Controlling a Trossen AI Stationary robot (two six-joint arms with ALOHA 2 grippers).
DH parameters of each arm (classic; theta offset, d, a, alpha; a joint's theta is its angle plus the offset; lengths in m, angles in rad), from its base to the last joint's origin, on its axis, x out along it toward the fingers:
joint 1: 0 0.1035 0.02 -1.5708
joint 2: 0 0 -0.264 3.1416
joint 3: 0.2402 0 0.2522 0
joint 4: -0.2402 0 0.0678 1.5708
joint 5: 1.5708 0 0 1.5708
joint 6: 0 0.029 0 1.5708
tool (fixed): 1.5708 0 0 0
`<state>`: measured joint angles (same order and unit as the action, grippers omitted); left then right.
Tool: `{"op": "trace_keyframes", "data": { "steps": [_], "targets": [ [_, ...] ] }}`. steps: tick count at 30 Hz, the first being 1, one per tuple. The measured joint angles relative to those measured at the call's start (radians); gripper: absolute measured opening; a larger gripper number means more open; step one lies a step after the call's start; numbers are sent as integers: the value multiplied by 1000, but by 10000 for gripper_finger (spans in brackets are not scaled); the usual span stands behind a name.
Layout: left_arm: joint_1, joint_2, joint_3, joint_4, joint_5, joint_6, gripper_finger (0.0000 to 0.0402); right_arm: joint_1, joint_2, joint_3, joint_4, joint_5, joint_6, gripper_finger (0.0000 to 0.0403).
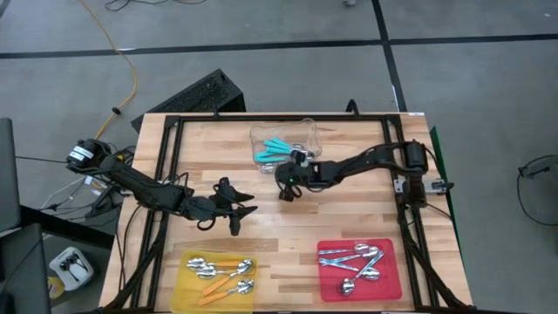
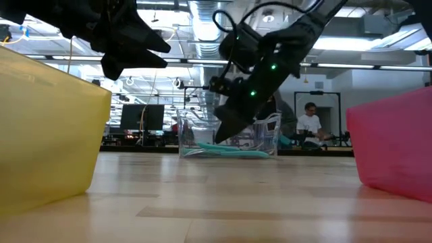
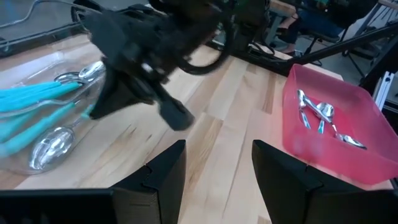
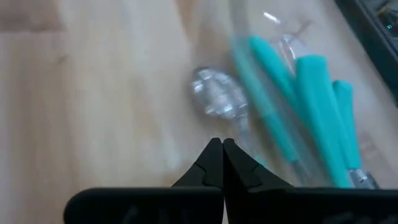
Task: Sort silverware by color (type)
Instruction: Adjust the transparent bin, then return to Home Position
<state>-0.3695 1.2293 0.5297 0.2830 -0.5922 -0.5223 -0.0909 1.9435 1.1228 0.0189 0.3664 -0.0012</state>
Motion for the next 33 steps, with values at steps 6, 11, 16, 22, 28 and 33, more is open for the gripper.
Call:
{"op": "trace_keyframes", "data": {
  "steps": [6,11,16,22,28,33],
  "targets": [
    [0,0,0,-4,-6,-5,167,-82,9,3,59,-4,20,14],
    [0,0,0,-4,-25,-6,167,-138,9,3,104,-1,22,14],
    [0,0,0,-4,-25,-6,167,-172,9,3,103,-1,35,22],
    [0,0,0,-4,-25,-14,167,-186,0,15,86,18,38,18],
    [0,0,0,-4,-25,-25,167,-172,-1,139,-60,28,3,38],
    [0,0,0,-4,-25,-25,167,-118,-3,246,-211,36,-56,41]
  ]
}}
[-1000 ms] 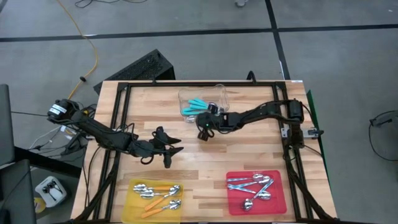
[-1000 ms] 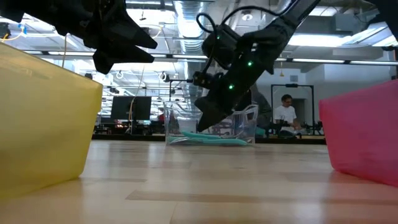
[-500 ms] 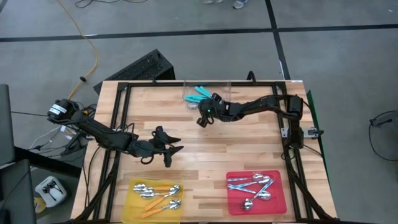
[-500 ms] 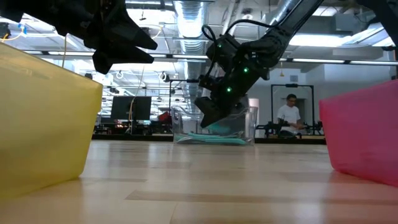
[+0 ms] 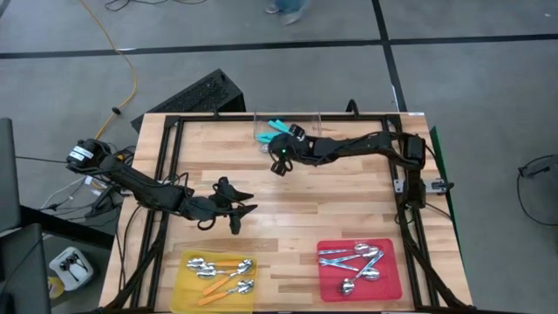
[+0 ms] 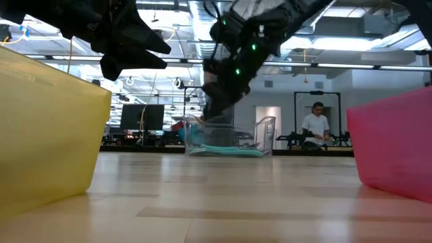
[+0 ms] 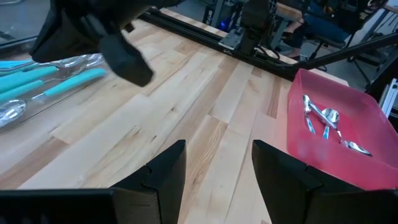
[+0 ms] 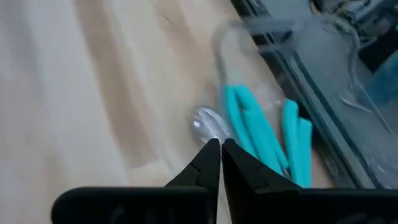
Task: Sort silverware by color (type)
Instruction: Return to Home Position
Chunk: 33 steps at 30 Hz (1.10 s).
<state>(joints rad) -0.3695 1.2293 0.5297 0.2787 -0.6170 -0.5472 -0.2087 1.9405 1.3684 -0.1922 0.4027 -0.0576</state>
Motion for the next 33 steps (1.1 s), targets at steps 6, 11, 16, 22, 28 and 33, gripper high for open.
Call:
{"op": "trace_keyframes", "data": {
  "steps": [6,11,16,22,28,33],
  "targets": [
    [0,0,0,-2,9,-15,167,70,-14,56,-98,-5,-52,24],
    [0,0,0,-6,10,-26,167,139,-109,81,-170,-10,-89,24],
    [0,0,0,6,9,-42,167,188,-253,79,-254,-11,-99,39],
    [0,0,0,10,5,-45,167,239,-457,81,-395,-12,-129,42],
    [0,0,0,11,3,-52,167,302,-642,81,-502,-12,-134,42],
    [0,0,0,31,3,-52,167,359,-775,81,-700,-13,-120,42]
  ]
}}
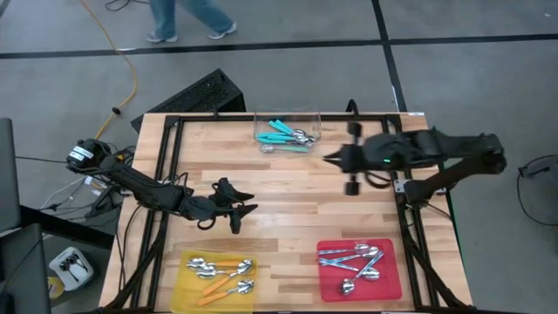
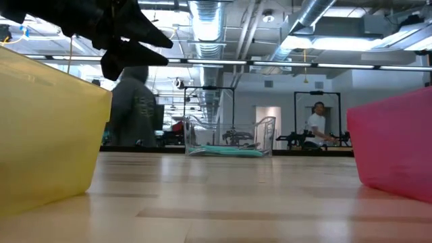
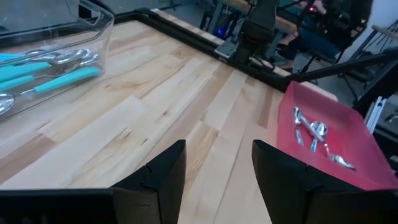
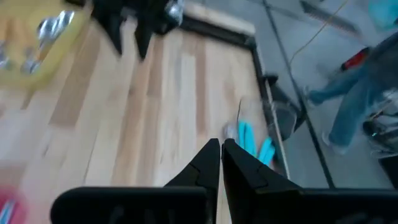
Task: Sort silverware by color (type)
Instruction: Return to Home Position
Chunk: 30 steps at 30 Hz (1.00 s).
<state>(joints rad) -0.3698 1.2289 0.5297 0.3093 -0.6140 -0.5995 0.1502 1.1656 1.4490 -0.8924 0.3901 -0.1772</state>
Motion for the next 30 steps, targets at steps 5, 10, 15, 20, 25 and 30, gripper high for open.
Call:
{"op": "trace_keyframes", "data": {
  "steps": [5,10,15,20,25,30],
  "targets": [
    [0,0,0,-12,31,0,167,29,-113,-1,-172,1,191,42],
    [0,0,0,-52,98,31,167,20,-213,-7,-205,2,337,43],
    [0,0,0,-94,111,18,167,50,-329,-95,-131,2,355,43],
    [0,0,0,-125,112,41,167,103,-476,-290,7,2,356,43],
    [0,0,0,-128,111,45,167,114,-629,-483,161,2,378,43],
    [1,-3,0,-57,95,34,167,109,-793,-639,280,5,397,43]
  ]
}}
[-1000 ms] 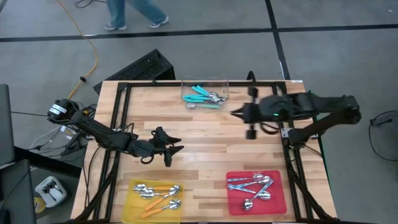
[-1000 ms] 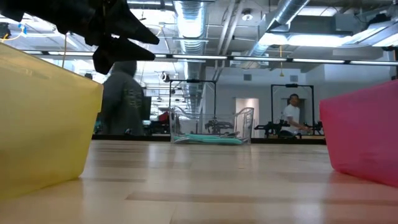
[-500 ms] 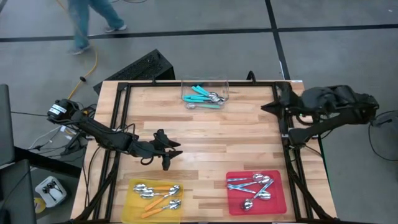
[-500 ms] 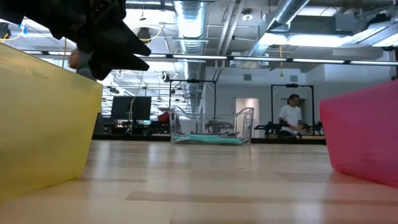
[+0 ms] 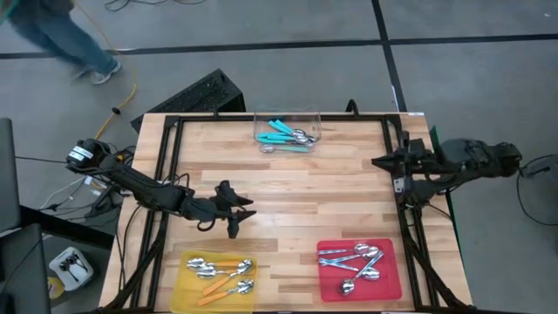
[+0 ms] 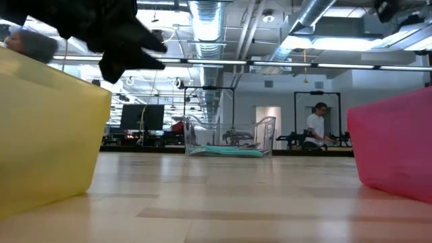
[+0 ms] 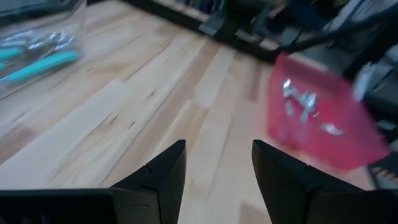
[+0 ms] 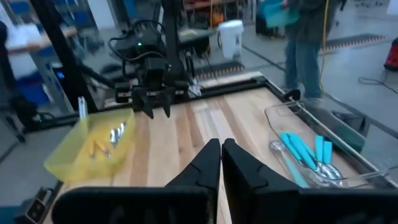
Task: Sort silverware by color (type)
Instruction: Return to Home Position
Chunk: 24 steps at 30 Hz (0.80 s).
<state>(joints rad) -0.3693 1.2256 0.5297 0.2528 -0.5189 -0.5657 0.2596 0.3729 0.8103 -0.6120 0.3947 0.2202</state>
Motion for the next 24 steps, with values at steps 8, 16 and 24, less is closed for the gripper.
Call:
{"op": "trace_keyframes", "data": {
  "steps": [8,16,24],
  "targets": [
    [1,-207,0,70,43,120,167,0,-263,-143,41,0,23,43],
    [1,-512,1,11,9,291,167,0,-368,-194,16,1,44,43],
    [1,-784,0,-343,-146,167,167,0,-369,-199,-15,54,78,43]
  ]
}}
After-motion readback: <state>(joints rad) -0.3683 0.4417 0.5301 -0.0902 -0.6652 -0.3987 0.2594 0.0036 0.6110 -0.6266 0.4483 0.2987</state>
